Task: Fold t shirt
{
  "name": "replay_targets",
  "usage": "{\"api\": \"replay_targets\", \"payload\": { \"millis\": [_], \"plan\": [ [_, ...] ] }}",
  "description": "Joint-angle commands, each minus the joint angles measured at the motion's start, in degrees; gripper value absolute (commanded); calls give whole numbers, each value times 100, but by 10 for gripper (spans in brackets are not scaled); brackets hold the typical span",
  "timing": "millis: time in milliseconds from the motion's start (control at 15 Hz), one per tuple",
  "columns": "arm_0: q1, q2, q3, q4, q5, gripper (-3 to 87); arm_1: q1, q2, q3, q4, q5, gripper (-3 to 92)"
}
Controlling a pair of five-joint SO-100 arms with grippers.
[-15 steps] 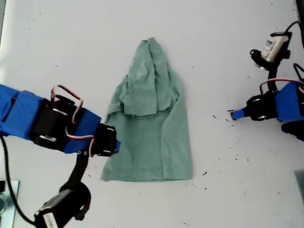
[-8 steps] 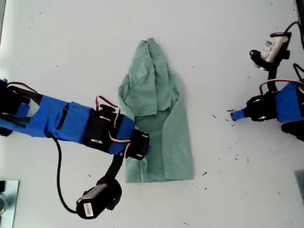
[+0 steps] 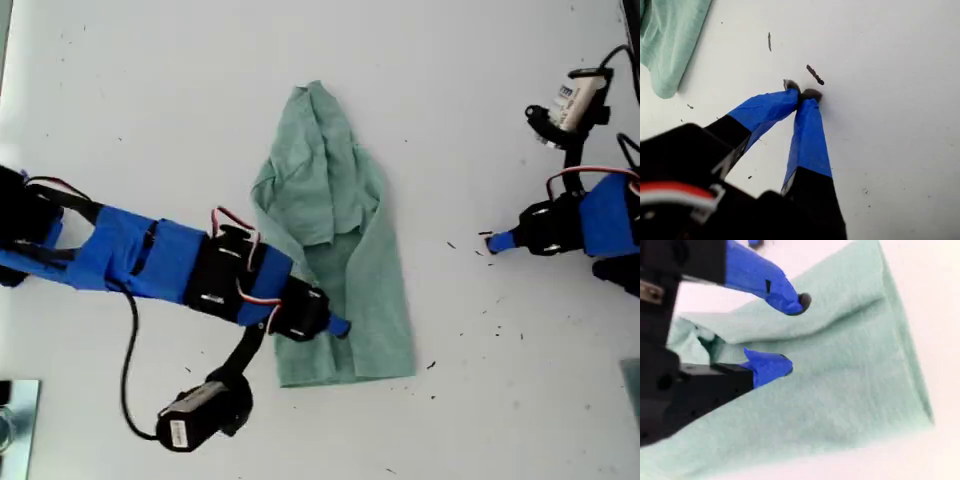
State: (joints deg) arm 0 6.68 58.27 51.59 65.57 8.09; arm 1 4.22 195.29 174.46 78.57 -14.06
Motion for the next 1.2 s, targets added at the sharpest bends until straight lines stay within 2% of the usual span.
{"api": "replay_targets", "payload": {
  "millis": [0,133,267,333,467,600,800,933,1067,1133],
  "plan": [
    [220,2109,105,633,-202,156,-35,18,220,114,-44,25],
    [88,3032,694,1529,-448,145,-26,18,220,114,-44,25],
    [-53,4008,2689,1424,-800,137,-26,18,220,114,-53,25],
    [-53,4430,3700,1213,-984,142,-26,18,220,114,-53,25],
    [88,5722,5915,158,-1441,126,-26,18,220,114,-44,25],
    [114,7312,8341,-580,-2101,106,-26,18,220,114,-35,25],
    [229,9483,11487,-2232,-2531,88,-9,9,220,114,-26,25],
    [360,9536,11979,-2224,-2927,92,-9,0,220,105,0,25],
    [290,9114,11795,-2373,-2848,101,0,-9,220,105,26,25],
    [272,8833,11285,-2206,-2733,142,-105,18,132,167,167,25]
  ]
}}
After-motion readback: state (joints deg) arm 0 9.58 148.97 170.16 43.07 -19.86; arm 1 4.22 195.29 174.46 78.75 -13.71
